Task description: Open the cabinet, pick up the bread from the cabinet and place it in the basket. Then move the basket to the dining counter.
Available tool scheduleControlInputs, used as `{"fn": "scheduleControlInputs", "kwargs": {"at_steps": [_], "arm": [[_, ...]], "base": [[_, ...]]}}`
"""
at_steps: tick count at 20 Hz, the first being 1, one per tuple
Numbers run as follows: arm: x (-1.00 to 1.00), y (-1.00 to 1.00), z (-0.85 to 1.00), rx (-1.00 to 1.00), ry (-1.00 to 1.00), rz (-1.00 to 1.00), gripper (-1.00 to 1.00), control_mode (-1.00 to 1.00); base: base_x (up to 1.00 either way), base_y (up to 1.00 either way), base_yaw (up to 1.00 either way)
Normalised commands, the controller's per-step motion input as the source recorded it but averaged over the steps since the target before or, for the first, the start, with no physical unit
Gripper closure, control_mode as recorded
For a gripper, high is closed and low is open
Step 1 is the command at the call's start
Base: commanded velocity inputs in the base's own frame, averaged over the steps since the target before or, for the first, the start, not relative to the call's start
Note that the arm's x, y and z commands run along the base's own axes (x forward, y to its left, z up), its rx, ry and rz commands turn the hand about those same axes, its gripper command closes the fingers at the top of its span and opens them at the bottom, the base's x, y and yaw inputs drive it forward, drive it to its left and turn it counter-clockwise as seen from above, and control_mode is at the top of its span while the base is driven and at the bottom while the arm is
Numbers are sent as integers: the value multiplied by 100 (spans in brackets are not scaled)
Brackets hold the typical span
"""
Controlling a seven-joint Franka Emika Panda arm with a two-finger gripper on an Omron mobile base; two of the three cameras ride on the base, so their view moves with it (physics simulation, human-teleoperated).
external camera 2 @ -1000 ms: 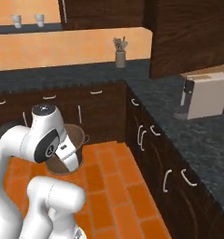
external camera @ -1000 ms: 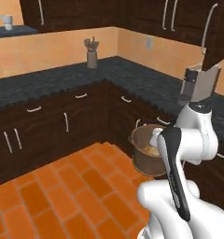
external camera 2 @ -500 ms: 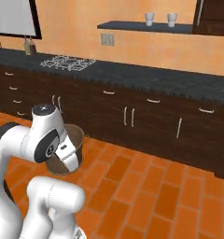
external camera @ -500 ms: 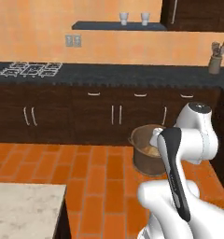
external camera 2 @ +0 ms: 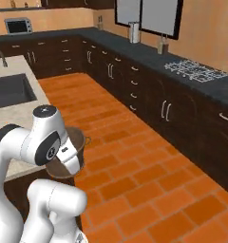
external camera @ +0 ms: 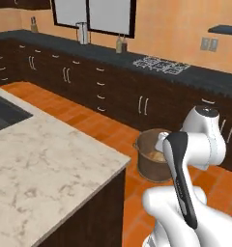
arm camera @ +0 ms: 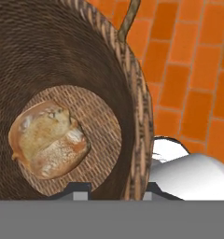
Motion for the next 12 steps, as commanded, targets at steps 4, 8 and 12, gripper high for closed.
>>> {"fn": "scheduleControlInputs", "kwargs": {"at_steps": [4, 8, 12], "arm": [[0, 0, 0, 0, 0, 0, 100, 100], [0, 0, 0, 0, 0, 0, 100, 100], [0, 0, 0, 0, 0, 0, 100, 100]], "base": [[0, -6, 100], [2, -13, 86], [0, 86, 37]]}}
